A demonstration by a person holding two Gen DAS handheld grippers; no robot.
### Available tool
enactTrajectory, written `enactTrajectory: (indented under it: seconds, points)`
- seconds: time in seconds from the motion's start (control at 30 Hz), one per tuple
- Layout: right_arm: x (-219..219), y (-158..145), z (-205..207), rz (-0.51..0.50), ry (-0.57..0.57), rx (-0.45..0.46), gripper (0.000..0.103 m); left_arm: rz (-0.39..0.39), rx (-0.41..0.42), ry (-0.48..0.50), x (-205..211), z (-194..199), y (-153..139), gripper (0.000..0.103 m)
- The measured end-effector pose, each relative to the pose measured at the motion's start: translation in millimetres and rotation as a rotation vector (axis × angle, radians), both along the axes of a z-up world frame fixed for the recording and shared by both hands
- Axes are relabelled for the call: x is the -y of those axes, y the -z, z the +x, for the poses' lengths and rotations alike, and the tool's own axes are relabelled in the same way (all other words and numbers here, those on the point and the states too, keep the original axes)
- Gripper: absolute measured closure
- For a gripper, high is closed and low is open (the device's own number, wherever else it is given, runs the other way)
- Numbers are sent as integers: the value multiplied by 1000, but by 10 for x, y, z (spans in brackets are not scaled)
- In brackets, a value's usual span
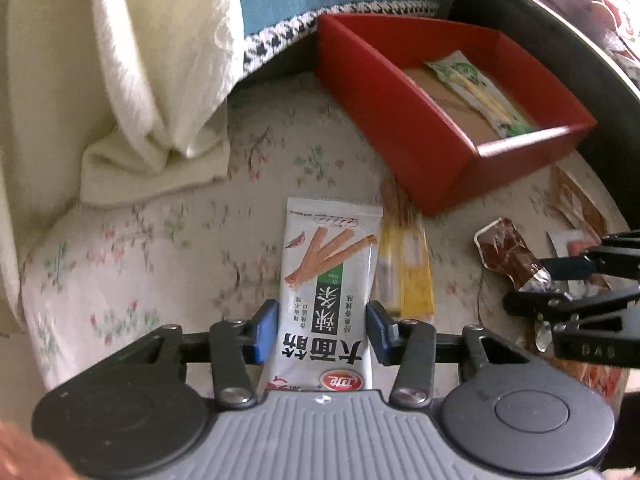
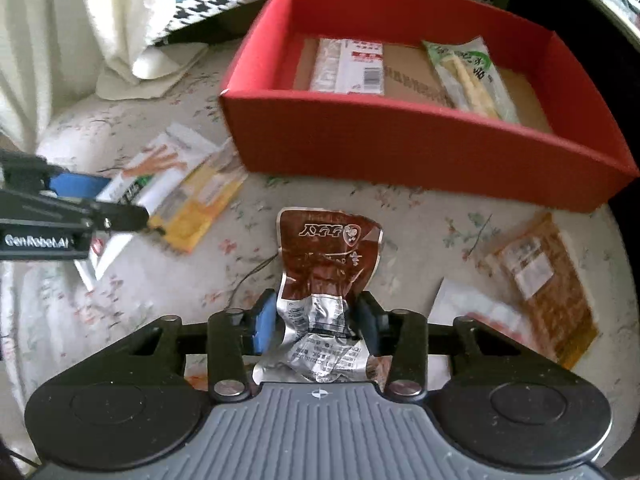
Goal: Organize snacks
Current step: 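Grasp the brown sauce packet with the right tool while the left grasps the white breadstick packet, then lift both held packets and carry them over the red box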
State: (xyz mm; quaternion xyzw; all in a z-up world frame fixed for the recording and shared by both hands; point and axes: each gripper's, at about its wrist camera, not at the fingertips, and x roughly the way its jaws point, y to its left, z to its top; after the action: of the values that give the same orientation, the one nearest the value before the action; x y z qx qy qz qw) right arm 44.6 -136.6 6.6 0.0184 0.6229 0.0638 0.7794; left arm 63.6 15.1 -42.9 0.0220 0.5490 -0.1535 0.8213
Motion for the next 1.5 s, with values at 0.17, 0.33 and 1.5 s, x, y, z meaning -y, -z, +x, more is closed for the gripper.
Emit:
enactTrajectory:
  seconds: [0.17,0.33,1.5]
  points:
    - [45,-21,-103,35,33,13,54,-8,-5,-18,-52,-141,-16,63]
    - [-6,7,-75,16,31,10,49,29,2,-5,46,-85,20,59]
    - [63,-421,-299,124,93,186,61,-96,101,-68,48,-404,-369,64]
